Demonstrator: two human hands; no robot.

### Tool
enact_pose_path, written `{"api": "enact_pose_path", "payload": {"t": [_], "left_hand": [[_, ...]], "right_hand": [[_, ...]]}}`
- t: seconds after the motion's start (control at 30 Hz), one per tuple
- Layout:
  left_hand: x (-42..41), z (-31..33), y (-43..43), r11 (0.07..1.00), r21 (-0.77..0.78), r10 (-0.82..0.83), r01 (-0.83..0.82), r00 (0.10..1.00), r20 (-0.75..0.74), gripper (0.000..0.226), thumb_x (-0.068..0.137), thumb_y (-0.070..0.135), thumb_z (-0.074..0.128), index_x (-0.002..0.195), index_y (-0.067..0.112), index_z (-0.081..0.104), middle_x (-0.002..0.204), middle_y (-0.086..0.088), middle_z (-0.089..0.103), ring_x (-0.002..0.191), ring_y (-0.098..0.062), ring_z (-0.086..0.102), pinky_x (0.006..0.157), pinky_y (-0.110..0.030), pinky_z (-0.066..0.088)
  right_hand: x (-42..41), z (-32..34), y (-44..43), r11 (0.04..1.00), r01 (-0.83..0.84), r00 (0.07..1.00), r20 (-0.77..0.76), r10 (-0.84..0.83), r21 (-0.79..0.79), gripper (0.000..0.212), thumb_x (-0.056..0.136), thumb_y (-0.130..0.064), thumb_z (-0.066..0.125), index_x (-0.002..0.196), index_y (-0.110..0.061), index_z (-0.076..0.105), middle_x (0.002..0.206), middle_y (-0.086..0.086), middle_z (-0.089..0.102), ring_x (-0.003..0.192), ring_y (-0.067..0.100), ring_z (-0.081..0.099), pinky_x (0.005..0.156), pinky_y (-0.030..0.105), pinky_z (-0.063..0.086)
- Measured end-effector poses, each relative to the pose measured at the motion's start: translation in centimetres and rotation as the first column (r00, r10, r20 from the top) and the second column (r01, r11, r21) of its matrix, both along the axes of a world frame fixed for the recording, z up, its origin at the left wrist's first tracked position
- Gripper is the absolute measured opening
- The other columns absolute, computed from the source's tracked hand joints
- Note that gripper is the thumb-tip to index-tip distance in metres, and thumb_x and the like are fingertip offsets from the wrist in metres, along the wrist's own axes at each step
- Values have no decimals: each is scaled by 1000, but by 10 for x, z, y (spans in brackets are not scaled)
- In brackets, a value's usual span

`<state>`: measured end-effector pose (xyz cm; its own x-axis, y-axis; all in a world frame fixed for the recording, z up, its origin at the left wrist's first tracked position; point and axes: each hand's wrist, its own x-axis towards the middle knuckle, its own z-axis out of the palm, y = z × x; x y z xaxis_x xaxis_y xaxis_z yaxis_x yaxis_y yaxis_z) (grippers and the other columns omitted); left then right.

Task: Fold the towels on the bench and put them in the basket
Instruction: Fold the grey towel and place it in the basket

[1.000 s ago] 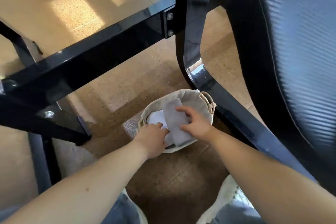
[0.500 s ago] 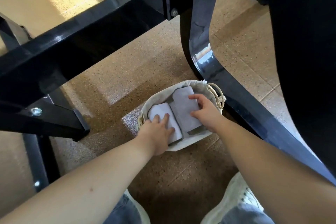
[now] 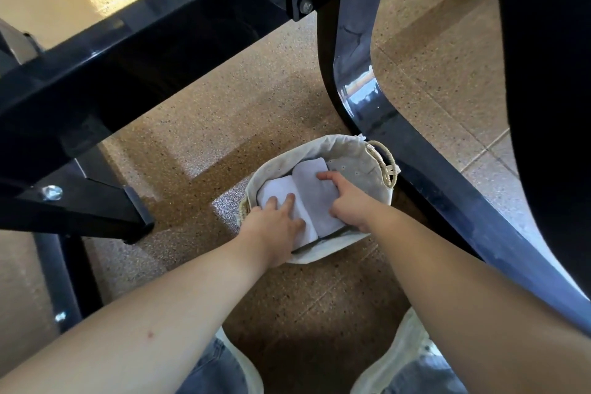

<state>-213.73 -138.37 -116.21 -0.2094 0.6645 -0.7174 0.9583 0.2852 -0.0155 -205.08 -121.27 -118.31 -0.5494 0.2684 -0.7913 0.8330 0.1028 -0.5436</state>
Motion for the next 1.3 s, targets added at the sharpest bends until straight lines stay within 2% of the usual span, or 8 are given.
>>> {"api": "enact_pose_path", "payload": {"t": [0.07,0.13,0.27,0.4,0.63,0.83,1.0,1.3], "left_hand": [[-1,0,1,1000,1,-6,6,1000,-1,51,101,29,40,151,38,30,167,-13,-9,147,-44,14,106,-55,37],[-1,1,1,1000,6,-10,10,1000,-1,50,102,30,39,151,38,32,167,-13,-8,146,-44,16,106,-55,38],[-1,-3,0,999,29,-12,12,1000,-17,50,102,34,41,150,39,32,167,-13,-7,147,-42,16,105,-54,40],[0,-5,1,999,37,3,-2,1000,-17,49,102,37,39,150,37,33,167,-12,-7,146,-40,17,104,-53,40],[0,-16,8,1000,11,20,-20,999,-27,51,101,38,44,150,31,31,166,-18,-7,140,-49,19,109,-55,36],[2,-17,16,998,-4,69,-69,997,-33,60,105,33,31,160,20,11,163,-30,-12,149,-54,-8,122,-57,11],[4,-19,24,987,-25,160,-161,987,-25,63,107,28,33,161,21,1,162,-31,-16,148,-54,-12,122,-55,1],[5,-1,30,984,-46,174,-174,985,6,61,104,22,41,159,17,15,162,-29,-17,148,-50,-17,120,-53,-5]], "right_hand": [[0,0,-3,973,-132,990,-23,139,190,84,85,2,50,142,-57,34,167,-10,4,150,33,23,115,51,38],[3,0,-5,885,-272,956,-3,295,378,83,86,-1,54,148,-52,32,168,-13,-8,152,35,9,122,51,25],[15,-4,-17,615,-500,788,26,615,609,78,93,-13,56,158,-35,20,168,-7,-8,145,31,13,111,51,39],[15,-8,-26,520,-621,714,150,683,587,81,99,-28,57,161,-30,5,168,-5,-14,152,31,4,109,53,41],[3,-5,-32,556,-658,726,232,648,508,85,101,-35,54,161,-35,-6,167,-8,-22,155,30,-4,117,54,29],[2,1,-34,438,-725,640,286,713,531,77,102,-39,50,162,-31,2,168,-3,-15,153,36,-2,118,53,28],[1,-1,-33,526,-693,691,246,680,494,73,102,-34,51,161,-35,8,169,-6,-14,154,34,-4,117,56,29],[-5,2,-29,526,-716,676,269,686,458,81,97,-33,60,159,-41,9,168,-7,-15,154,34,0,115,57,35]]}}
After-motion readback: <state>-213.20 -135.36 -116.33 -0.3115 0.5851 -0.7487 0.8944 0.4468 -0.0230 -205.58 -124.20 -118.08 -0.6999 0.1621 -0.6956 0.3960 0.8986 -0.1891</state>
